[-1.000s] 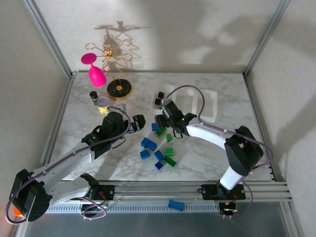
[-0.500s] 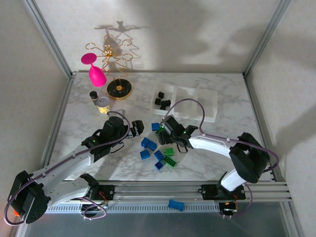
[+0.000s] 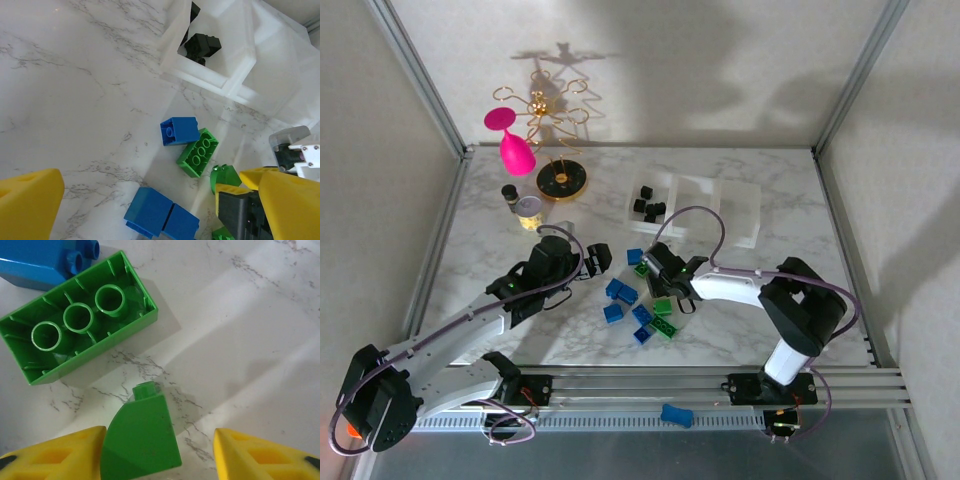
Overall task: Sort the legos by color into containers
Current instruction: Pick up the lego from the center of the table.
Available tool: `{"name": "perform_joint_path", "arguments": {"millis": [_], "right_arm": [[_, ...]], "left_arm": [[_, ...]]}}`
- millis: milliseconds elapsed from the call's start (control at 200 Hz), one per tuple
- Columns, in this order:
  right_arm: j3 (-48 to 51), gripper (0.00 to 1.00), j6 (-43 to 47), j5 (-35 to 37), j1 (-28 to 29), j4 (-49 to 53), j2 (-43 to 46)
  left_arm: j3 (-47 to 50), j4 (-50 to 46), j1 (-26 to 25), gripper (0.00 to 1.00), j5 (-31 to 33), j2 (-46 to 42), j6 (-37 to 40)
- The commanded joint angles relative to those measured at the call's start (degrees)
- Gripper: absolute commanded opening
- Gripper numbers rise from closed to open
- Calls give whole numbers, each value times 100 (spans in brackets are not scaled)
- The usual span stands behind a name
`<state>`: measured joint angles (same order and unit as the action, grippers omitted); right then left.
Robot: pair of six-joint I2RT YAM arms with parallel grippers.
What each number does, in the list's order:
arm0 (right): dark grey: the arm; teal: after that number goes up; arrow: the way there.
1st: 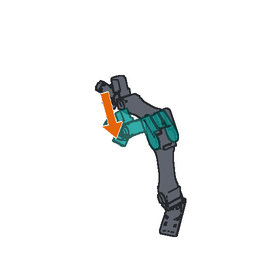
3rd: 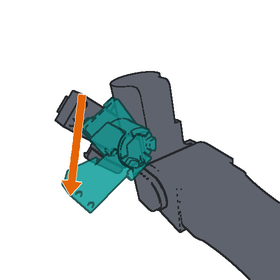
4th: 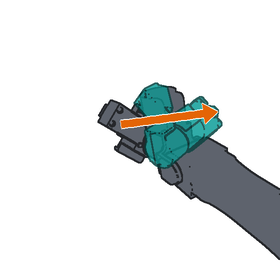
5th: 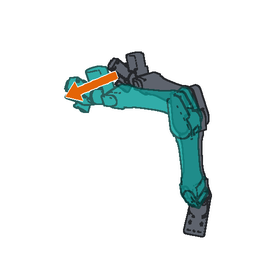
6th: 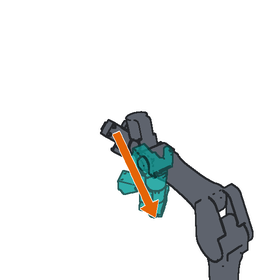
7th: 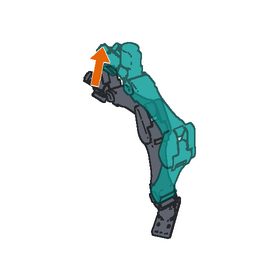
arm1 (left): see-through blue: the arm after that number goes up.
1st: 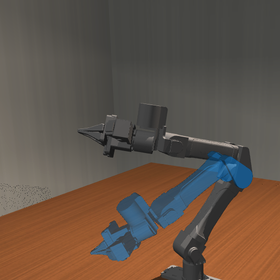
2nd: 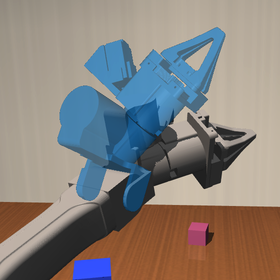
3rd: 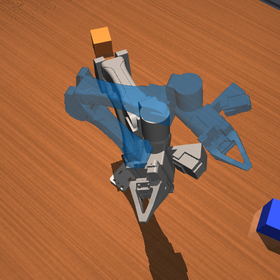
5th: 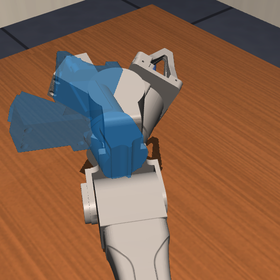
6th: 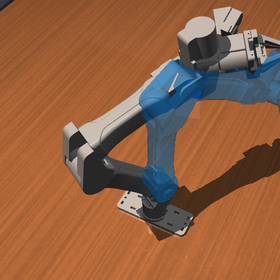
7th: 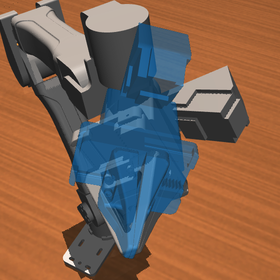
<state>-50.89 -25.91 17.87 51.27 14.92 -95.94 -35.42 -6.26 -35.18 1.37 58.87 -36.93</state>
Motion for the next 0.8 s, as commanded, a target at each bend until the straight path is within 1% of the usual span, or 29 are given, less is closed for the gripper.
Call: {"name": "perform_joint_path", "arguments": {"millis": [0,70,280,516,666,791], "right_arm": [[-149,54,-46,93,1,-139,-121],[-149,49,-46,101,2,-165,-135],[-140,42,-97,120,0,-128,-128],[-155,34,-160,104,-26,-72,155],[-267,33,-212,33,-157,119,457],[-430,34,-213,-133,-424,282,809]], "left_arm": [[56,0,-42,100,200,-8,-43],[53,11,-42,100,189,6,-38],[36,40,-42,100,171,37,-38],[-6,72,-42,100,163,76,-34],[-65,71,-43,100,125,103,-16],[-149,83,-42,100,101,122,27]]}}
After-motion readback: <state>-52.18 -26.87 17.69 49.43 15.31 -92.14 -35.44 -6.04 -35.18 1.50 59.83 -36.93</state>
